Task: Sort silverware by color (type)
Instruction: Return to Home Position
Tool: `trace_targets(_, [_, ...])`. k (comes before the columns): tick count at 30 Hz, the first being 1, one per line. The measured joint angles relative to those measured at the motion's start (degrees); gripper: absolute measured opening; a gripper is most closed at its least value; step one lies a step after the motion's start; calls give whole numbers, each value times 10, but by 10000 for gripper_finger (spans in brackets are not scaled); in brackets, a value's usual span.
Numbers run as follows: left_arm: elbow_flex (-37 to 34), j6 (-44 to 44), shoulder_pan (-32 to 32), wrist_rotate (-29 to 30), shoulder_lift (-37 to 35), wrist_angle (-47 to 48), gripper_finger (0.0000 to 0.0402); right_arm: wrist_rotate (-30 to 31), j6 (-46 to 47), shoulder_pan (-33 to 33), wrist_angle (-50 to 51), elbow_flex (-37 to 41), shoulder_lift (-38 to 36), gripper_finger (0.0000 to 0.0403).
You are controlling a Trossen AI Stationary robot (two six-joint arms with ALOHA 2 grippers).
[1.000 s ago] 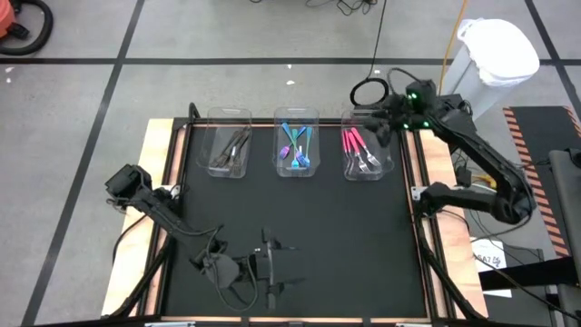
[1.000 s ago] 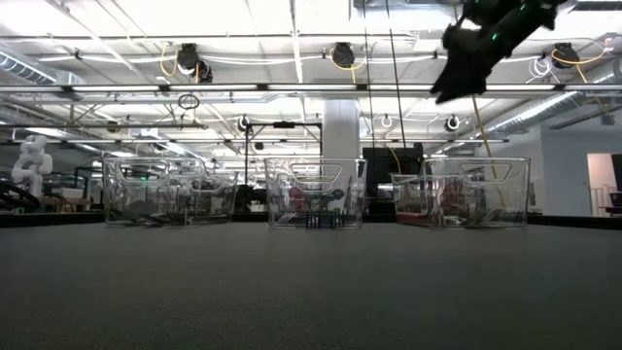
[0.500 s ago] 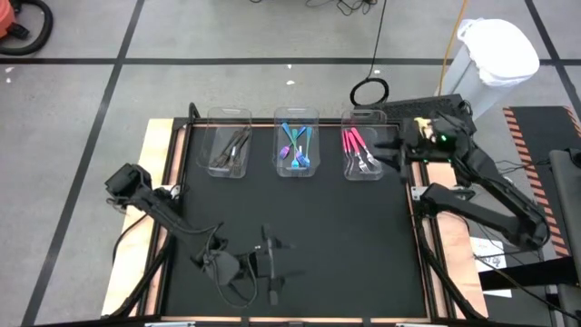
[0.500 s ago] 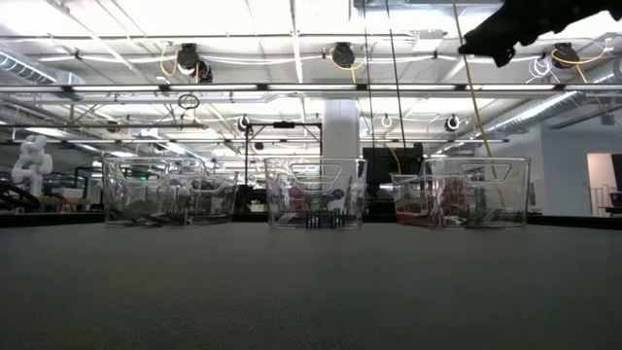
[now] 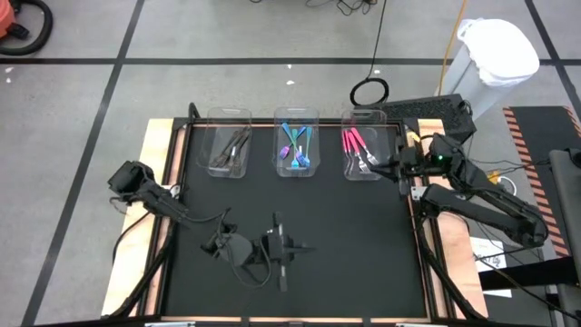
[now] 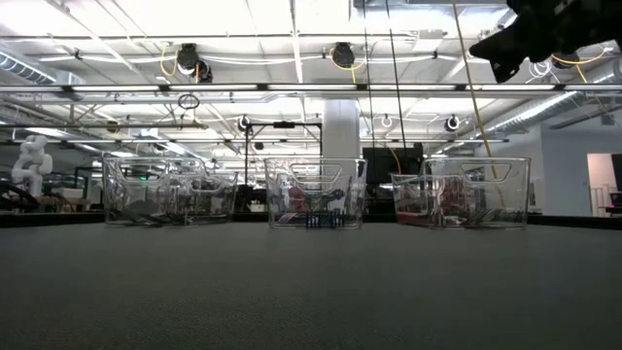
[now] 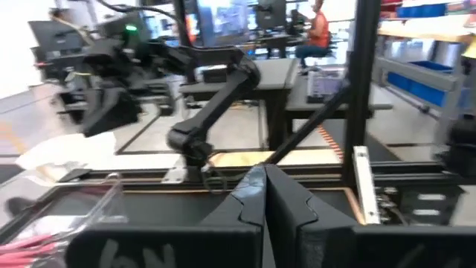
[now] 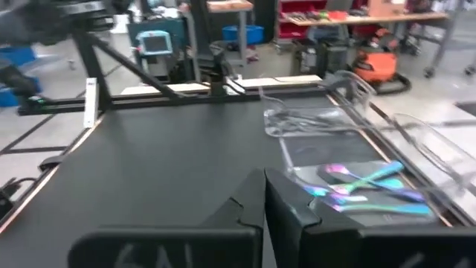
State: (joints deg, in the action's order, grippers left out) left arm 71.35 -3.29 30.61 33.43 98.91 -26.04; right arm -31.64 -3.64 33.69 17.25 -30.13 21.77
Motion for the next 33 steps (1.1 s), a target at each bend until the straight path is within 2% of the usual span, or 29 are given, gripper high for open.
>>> trace_targets(4, [0, 29, -17, 29, 0, 5, 14, 18, -1, -29, -37, 34, 0, 2])
trace_targets(9, [0, 44, -37, 36, 0, 34, 4, 47, -20, -59, -56, 58, 0, 1])
trace_targets(14, [-15, 70, -63, -51, -1, 49, 4, 46, -42, -91, -56, 80, -3, 1])
trace_targets(17, [-30, 64, -75, -77, -1, 42, 3, 49, -46, -109, -64, 99, -12, 1])
trace_targets(23, [-74, 25, -90, -93, -18, 33, 2, 92, -45, -144, -66, 141, -44, 1])
trace_targets(27, [-100, 8, -90, -102, -29, 26, 2, 96, -44, -160, -77, 171, -64, 0])
trace_targets(33, [-110, 13, -91, -78, -38, 41, 2, 140, -33, -174, -99, 190, -73, 0])
